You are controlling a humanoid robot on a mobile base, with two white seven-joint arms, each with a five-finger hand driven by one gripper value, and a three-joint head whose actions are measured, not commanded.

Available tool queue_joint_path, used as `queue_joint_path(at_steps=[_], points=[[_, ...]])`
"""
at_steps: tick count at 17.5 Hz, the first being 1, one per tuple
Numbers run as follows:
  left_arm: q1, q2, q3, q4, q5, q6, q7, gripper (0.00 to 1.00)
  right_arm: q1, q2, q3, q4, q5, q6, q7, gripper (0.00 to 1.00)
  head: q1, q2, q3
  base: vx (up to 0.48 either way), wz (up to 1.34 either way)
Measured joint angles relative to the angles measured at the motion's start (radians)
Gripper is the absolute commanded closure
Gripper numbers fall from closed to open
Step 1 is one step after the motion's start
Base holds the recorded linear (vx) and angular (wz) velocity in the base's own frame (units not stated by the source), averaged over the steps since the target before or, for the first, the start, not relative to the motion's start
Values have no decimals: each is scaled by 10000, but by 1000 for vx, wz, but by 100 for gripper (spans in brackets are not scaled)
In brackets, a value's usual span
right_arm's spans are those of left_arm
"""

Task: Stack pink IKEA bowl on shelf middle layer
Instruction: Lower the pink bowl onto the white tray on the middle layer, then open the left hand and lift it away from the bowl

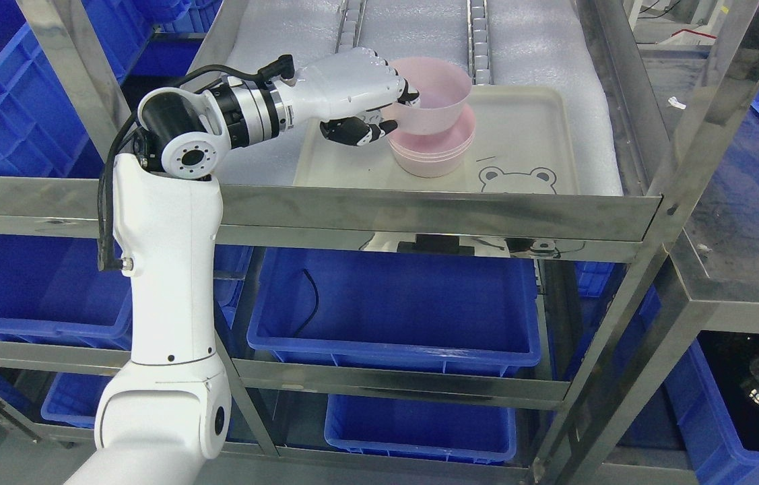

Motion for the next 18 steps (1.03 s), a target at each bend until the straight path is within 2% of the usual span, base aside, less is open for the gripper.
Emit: queue_joint_path(at_steps=[8,9,10,11,13,15,16,18], points=[[13,-47,-336,580,-136,-1,238,89,0,0,0,0,0,0,12,0,0,0,0,0,0],[-2,-52,-359,642,-154,-1,244,82,0,0,0,0,0,0,25,0,0,0,0,0,0],[-13,-54,-383,704,-170,-1,262,70,0,0,0,0,0,0,46,0,0,0,0,0,0],[-24,-57,-404,764,-185,-1,308,53,0,0,0,0,0,0,48,0,0,0,0,0,0],[-65,-62,-436,857,-198,-1,403,30,0,0,0,0,0,0,48,0,0,0,0,0,0],[-109,-65,-461,922,-197,-1,447,13,0,0,0,0,0,0,35,0,0,0,0,0,0],[-145,-68,-466,952,-176,-1,460,9,1,0,0,0,0,0,35,0,0,0,0,0,0],[-241,-70,-395,980,-46,-1,475,6,1,0,0,0,0,0,14,0,0,0,0,0,0]])
